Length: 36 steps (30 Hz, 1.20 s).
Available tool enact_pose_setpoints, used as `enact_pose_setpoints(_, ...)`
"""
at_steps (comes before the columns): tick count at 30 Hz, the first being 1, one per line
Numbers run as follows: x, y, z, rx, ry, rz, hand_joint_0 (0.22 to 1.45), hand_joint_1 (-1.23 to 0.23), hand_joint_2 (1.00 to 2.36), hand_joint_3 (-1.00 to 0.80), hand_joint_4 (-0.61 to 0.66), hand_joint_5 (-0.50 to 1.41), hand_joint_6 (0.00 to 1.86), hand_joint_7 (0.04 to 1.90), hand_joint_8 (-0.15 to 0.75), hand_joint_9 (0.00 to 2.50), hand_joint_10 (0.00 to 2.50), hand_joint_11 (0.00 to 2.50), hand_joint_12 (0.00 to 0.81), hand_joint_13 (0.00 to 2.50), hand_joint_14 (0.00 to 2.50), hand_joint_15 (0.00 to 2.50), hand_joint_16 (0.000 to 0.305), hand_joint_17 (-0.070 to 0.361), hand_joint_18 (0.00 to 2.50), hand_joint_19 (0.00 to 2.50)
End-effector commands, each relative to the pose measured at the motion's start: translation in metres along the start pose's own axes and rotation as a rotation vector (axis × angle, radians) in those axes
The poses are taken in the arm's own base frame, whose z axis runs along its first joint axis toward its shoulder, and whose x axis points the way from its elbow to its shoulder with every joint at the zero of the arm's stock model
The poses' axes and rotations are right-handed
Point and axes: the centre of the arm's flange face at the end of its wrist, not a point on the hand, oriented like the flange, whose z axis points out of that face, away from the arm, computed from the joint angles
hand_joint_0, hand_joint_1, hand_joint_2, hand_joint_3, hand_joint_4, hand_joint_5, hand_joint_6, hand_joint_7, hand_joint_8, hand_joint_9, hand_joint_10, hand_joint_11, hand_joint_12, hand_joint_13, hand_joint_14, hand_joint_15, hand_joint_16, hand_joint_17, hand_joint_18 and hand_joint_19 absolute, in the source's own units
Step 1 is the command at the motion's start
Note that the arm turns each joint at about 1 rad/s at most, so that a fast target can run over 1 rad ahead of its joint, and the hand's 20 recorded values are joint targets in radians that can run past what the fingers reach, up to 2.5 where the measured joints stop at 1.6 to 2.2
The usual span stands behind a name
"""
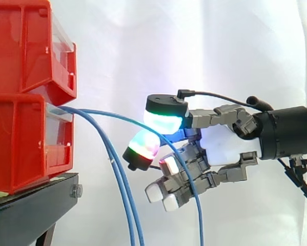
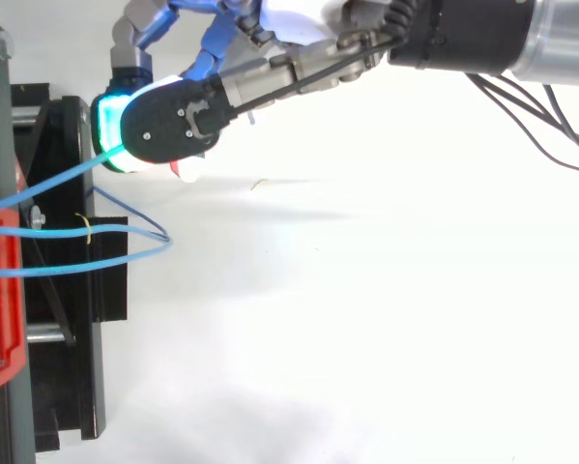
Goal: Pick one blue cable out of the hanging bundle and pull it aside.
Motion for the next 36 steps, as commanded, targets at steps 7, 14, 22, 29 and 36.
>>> enact_pose_setpoints(7, 0.013, 0.000, 0.000, 0.012, -0.014, -0.008, 0.58, -0.65, 1.02, -0.18, 0.05, -0.10, 0.93, 0.88, 0.258, 1.10, 0.02, 0.70, 0.273, 0.80, 0.02, 0.44, 0.041, 0.093, 0.69, 0.41)
enact_pose_setpoints(14, 0.023, 0.000, -0.001, 0.030, -0.001, -0.009, 0.57, -0.57, 1.01, -0.33, 0.06, -0.11, 0.93, 0.88, 0.240, 1.07, 0.02, 0.71, 0.254, 0.76, 0.02, 0.45, 0.038, 0.086, 0.63, 0.46)
enact_pose_setpoints(22, 0.030, 0.001, 0.000, 0.030, 0.003, -0.010, 0.53, -0.52, 1.00, -0.47, 0.06, -0.11, 0.92, 0.86, 0.246, 1.08, 0.02, 0.69, 0.259, 0.76, 0.02, 0.44, 0.040, 0.090, 0.63, 0.45)
enact_pose_setpoints(29, 0.030, 0.003, 0.000, 0.027, 0.003, -0.008, 0.53, -0.58, 1.00, -0.48, 0.06, -0.10, 0.91, 0.86, 0.250, 1.09, 0.02, 0.68, 0.261, 0.76, 0.02, 0.43, 0.041, 0.092, 0.64, 0.45)
enact_pose_setpoints(36, 0.030, 0.003, 0.000, 0.027, 0.003, -0.008, 0.58, -0.74, 1.01, -0.40, 0.05, -0.11, 0.92, 0.91, 0.227, 1.09, 0.02, 0.70, 0.251, 0.77, 0.02, 0.45, 0.038, 0.087, 0.64, 0.45)
